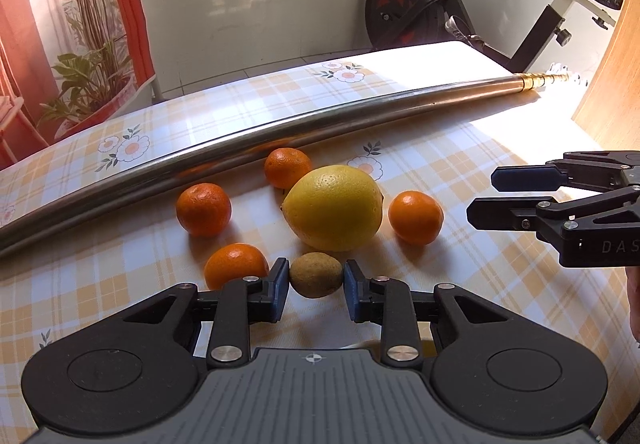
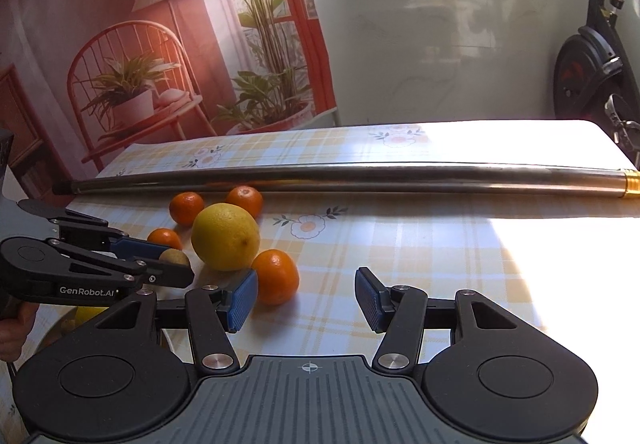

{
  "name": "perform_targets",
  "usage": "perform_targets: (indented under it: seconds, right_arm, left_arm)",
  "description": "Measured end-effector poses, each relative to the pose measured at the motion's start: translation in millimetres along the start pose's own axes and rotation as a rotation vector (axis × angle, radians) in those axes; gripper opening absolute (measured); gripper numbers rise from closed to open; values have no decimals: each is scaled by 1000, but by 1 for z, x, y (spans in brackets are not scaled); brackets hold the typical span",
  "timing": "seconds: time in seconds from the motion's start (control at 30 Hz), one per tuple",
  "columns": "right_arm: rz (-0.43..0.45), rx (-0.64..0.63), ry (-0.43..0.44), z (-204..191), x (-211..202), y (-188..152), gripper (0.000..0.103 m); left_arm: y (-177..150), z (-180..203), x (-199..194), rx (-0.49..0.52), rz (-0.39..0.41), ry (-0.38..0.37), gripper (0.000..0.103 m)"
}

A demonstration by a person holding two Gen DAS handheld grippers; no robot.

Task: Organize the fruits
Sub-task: 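Grasp a brown kiwi with the left tool, then grasp an orange mandarin with the right tool, then carry the kiwi and mandarin over the white plate with both tools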

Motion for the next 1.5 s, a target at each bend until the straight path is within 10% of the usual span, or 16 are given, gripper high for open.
perform_targets:
  seconds: [0.8, 1.5]
  right_arm:
    - [-109, -168, 24, -33, 51, 5, 32]
    - [-11, -143, 103, -56, -40, -18, 32]
  left_arm:
    - [-39, 0, -70, -134, 154, 33, 31]
    - [-75, 16, -113, -170, 176, 20, 31]
Point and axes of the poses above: each gripper's, at about its wrist camera, not at the fingertips, and x roughly the way its jaws point, z to its right, y to its top, the point moved 3 cm from there along x, roughly the way its jaws point, and after that the axes turned 3 degrees about -y, right-handed, at the moved point
